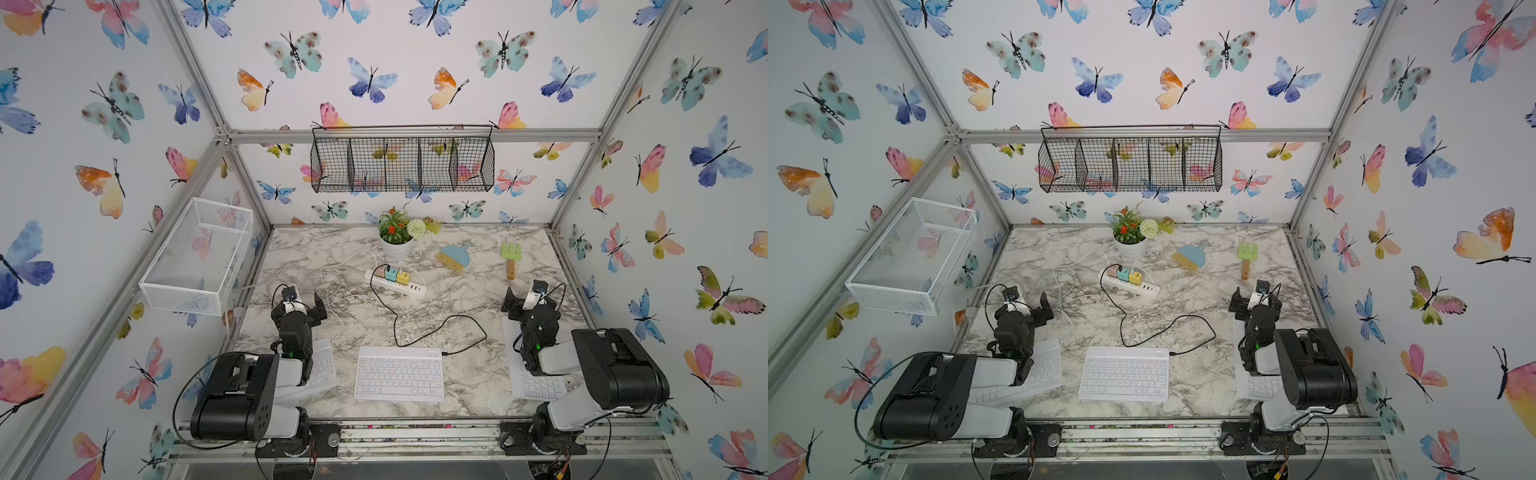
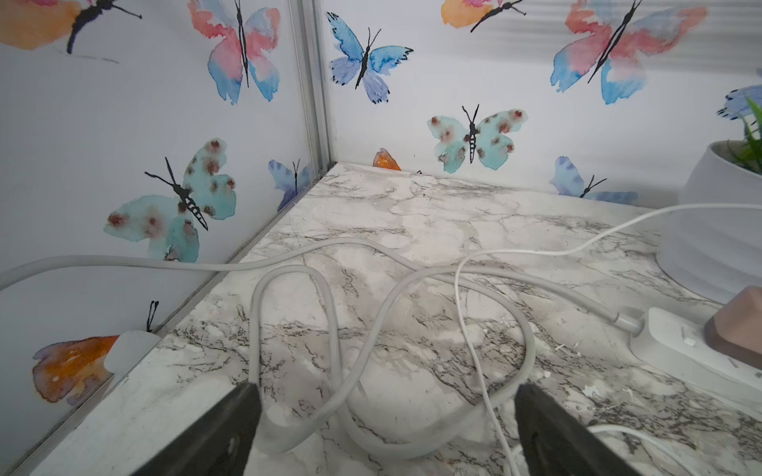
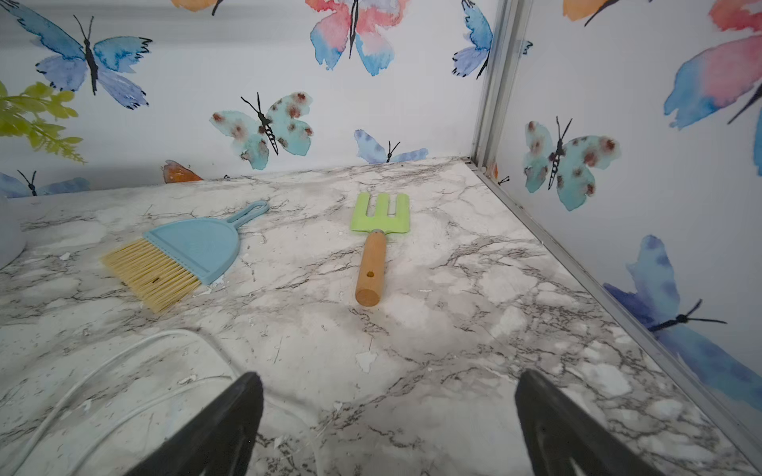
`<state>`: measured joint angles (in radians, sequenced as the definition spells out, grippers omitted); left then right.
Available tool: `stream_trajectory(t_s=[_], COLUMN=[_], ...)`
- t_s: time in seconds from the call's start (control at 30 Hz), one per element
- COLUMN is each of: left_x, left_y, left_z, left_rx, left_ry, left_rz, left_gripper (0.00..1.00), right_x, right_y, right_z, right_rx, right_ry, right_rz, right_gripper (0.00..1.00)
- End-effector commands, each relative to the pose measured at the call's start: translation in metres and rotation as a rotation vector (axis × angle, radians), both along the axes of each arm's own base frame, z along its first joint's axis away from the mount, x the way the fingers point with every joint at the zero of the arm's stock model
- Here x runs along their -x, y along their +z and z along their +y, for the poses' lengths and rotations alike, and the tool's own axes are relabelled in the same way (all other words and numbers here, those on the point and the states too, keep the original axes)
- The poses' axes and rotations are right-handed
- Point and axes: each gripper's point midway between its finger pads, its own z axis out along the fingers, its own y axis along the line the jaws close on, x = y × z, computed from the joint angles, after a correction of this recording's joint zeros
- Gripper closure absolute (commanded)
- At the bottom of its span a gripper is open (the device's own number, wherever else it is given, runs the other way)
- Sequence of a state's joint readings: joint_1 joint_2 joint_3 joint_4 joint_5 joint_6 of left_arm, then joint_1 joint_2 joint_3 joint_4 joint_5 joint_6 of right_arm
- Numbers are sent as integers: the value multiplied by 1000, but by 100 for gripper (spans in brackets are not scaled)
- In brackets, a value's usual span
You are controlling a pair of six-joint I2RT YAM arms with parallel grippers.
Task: Unplug the wireless keyboard
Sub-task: Remove the plug from the socket.
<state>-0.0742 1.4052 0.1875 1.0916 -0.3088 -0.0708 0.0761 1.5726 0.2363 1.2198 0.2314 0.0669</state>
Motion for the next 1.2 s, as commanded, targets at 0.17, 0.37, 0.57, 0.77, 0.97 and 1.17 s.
stream_trajectory(t_s=[0.17, 0.37, 0.57, 0.77, 0.97, 1.17], left_x=[-1, -2, -2, -3, -6, -39], left_y=[4, 4, 4, 4, 7, 28], left_z=[-1, -1, -1, -2, -2, -13], left_rx=[-3, -3, -3, -2, 0, 5], left_ry=[-2, -2, -2, -5, -9, -65], left_rz=[-12, -12, -13, -10, -11, 143], left_gripper=[2, 2, 2, 2, 2, 2], right_x=[0, 0, 0, -2, -5, -30], right_y=[2, 2, 2, 1, 11, 38], right_z=[1, 1, 0, 3, 13, 42], right_rx=[0, 0, 0, 2, 14, 13], right_ry=[3, 3, 3, 16, 79, 238], right_rz=[-10, -10, -10, -4, -32, 102], right_gripper=[2, 2, 1, 2, 2, 1])
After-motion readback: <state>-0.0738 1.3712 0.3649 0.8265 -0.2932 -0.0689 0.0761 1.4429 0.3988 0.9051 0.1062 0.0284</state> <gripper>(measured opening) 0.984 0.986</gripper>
